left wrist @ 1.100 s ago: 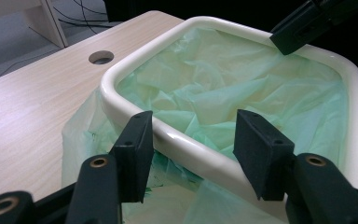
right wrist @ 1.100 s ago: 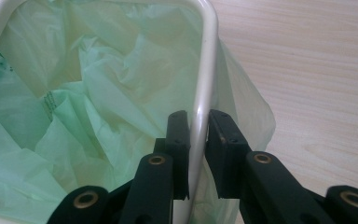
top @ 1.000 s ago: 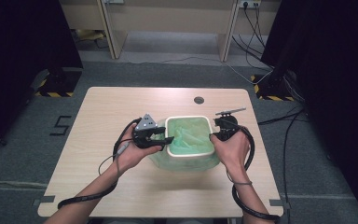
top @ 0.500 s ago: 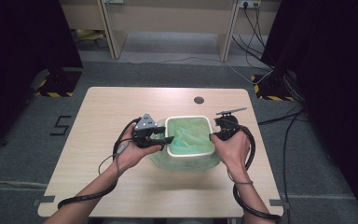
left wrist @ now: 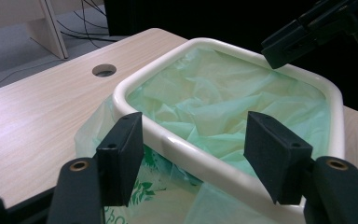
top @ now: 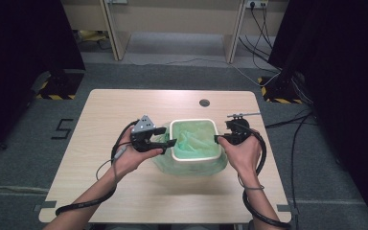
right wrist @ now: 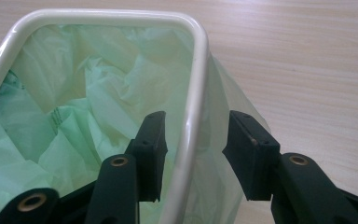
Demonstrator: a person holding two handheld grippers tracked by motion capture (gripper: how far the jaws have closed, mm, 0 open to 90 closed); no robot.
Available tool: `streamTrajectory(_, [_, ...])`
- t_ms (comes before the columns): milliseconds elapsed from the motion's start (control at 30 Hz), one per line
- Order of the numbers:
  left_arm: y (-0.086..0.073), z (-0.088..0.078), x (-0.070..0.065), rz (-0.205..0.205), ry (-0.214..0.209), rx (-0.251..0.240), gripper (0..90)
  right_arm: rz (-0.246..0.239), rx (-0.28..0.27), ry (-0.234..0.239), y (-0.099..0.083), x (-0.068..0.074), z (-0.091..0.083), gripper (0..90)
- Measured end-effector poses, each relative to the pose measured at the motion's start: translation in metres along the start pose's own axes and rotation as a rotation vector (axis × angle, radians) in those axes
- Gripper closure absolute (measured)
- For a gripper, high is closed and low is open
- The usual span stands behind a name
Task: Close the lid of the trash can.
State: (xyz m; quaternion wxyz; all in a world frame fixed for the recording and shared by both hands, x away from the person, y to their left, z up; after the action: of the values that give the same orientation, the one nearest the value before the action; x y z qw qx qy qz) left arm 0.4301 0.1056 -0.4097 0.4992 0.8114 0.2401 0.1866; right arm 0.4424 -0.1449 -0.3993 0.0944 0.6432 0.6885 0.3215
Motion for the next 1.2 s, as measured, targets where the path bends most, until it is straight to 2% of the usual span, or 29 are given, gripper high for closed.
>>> streamTrajectory(333, [-0.006, -0.013, 0.003, -0.002, 0.007, -0.005, 36.1, 0.012, -0.046, 0.058, -0.001, -0.004, 0.0, 54.4])
streamTrajectory(767, [-0.016, -0.028, 0.013, -0.02, 0.039, -0.011, 36.0, 0.015, -0.086, 0.08, -0.002, -0.01, 0.0, 52.9])
streamTrajectory(1200, [-0.025, -0.041, 0.02, -0.038, 0.065, -0.011, 36.0, 0.04, -0.105, 0.092, -0.005, -0.019, -0.003, 52.2])
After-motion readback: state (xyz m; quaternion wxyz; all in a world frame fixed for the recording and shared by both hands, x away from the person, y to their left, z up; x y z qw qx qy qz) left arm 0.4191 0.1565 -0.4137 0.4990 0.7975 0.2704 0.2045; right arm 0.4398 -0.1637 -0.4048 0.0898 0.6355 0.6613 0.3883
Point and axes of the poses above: each handheld gripper's, and its own axes: z roughly forward along the jaws, y roughly out of its top, x roughly to its left, the point moved 5 cm from there along z, roughly forward along the jaws, and after that the axes turned 10 degrees about z, right-handed, at the moved point
